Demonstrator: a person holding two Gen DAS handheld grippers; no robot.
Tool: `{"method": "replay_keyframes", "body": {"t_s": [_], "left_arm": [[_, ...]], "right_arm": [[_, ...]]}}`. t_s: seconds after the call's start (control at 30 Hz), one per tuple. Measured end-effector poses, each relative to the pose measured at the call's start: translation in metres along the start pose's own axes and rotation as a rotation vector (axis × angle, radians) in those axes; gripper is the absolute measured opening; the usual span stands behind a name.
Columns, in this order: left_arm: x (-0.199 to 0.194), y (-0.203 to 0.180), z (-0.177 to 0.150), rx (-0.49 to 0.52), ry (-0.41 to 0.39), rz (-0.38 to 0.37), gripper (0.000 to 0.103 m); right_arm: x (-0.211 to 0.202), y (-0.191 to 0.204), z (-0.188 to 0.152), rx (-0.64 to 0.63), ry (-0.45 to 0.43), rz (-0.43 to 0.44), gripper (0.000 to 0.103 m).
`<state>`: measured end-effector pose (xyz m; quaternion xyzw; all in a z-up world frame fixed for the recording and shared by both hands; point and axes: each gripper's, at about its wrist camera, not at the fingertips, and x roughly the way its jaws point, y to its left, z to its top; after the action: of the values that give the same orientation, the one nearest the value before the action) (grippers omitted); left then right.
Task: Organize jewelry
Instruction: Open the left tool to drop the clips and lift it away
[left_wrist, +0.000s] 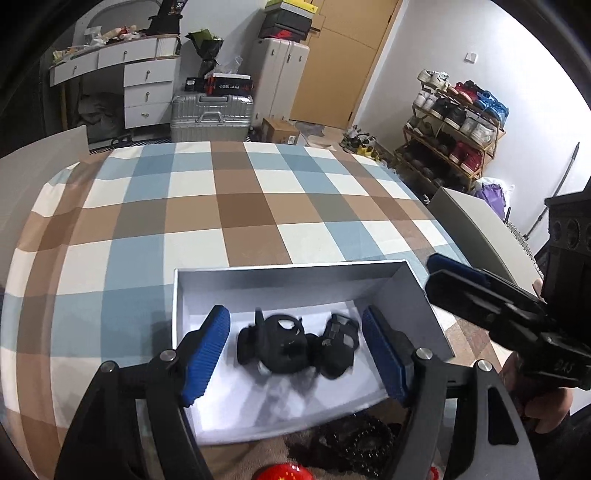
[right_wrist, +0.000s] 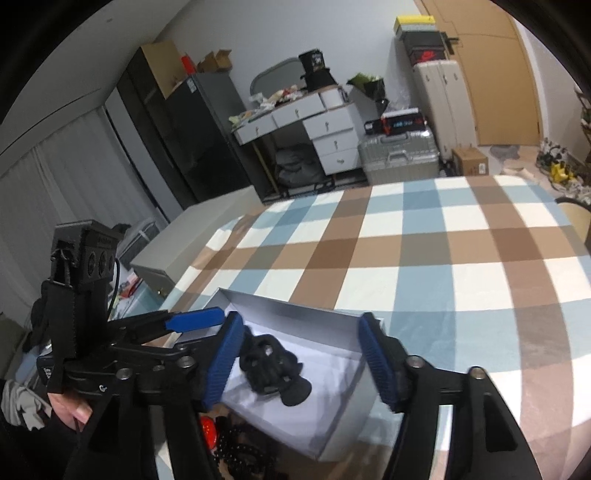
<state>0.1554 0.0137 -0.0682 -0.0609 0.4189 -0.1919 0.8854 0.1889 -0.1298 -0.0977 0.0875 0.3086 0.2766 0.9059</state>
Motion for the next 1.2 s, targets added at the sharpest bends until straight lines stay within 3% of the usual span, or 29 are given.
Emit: {"method": "replay_keyframes", "body": {"t_s": [0.23,0.57,0.67,0.8,0.87,1.07,1.2], "left_arm": [[-0.015,-0.003,-0.01,0.006,-0.033,0.072,0.07],[-0.04,-0.014,-0.022,0.016,-0.087,0.086,0.07],[-0.047,-0.018,-0.027,0.02,-0.109,0.097,0.07],[-0.056,-0.023,-0.035,0.024,-0.131,0.114,0.081],[-0.063,-0.025,-0.041,0.024,-0.148,0.116,0.081],[-0.073,-0.034,-0.062,0.037,-0.158,0.123,0.082],[-0.076,-0.033,-0.078,0.025,-0.136,0.131,0.091]], "right_arm": [[-0.022,0.006,-0.008,0.003,-0.033,-0.018,0.073],[-0.056,0.022,-0.019,0.0,-0.088,0.012,0.082],[-0.068,0.031,-0.025,-0.011,-0.112,0.013,0.09],[-0.081,0.041,-0.034,-0.032,-0.141,0.012,0.097],[-0.088,0.047,-0.039,-0.043,-0.165,0.001,0.103],[-0.108,0.059,-0.057,-0.099,-0.198,-0.035,0.103],[-0.118,0.062,-0.073,-0.12,-0.206,-0.055,0.103]]}}
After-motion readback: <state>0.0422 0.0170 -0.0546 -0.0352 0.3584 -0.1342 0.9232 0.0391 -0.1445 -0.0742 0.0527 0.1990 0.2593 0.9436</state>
